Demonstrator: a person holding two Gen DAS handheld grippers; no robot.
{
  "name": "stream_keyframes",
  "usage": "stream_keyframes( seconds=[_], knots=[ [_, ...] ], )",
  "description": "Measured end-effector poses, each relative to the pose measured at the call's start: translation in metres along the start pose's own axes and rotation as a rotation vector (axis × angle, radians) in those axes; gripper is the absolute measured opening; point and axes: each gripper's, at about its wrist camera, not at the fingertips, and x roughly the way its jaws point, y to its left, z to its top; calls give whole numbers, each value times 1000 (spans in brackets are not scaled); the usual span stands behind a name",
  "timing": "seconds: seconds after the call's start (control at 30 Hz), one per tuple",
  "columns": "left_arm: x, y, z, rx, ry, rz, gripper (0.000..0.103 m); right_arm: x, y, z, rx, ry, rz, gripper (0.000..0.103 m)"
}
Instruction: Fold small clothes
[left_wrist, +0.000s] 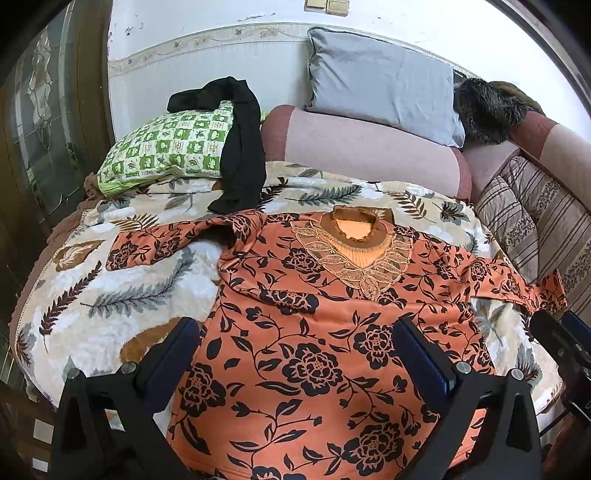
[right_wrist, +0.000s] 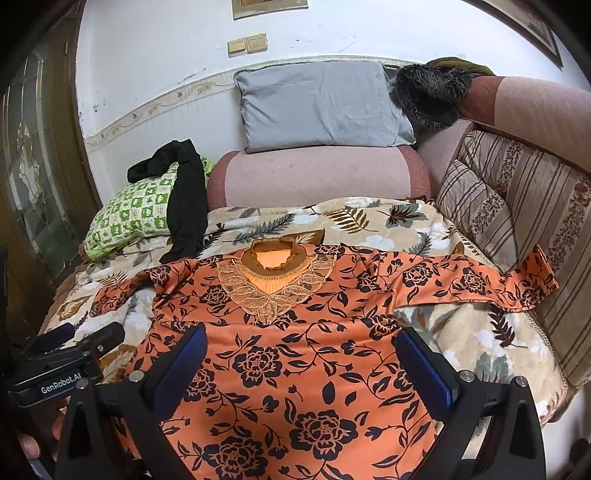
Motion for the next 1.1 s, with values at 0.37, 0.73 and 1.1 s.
stream_keyframes(
  seconds=[0.37, 0.73, 1.1],
  knots=[
    [2, 1, -1, 0, 0, 3, 103, 6, 1, 1, -16, 5, -9, 103],
    [4, 0, 0, -2, 2, 2, 103, 7, -1, -1, 8, 32, 9, 103],
    [4, 0, 0, 0, 3, 4, 103, 9, 0, 0, 8, 32, 10, 103]
  ],
)
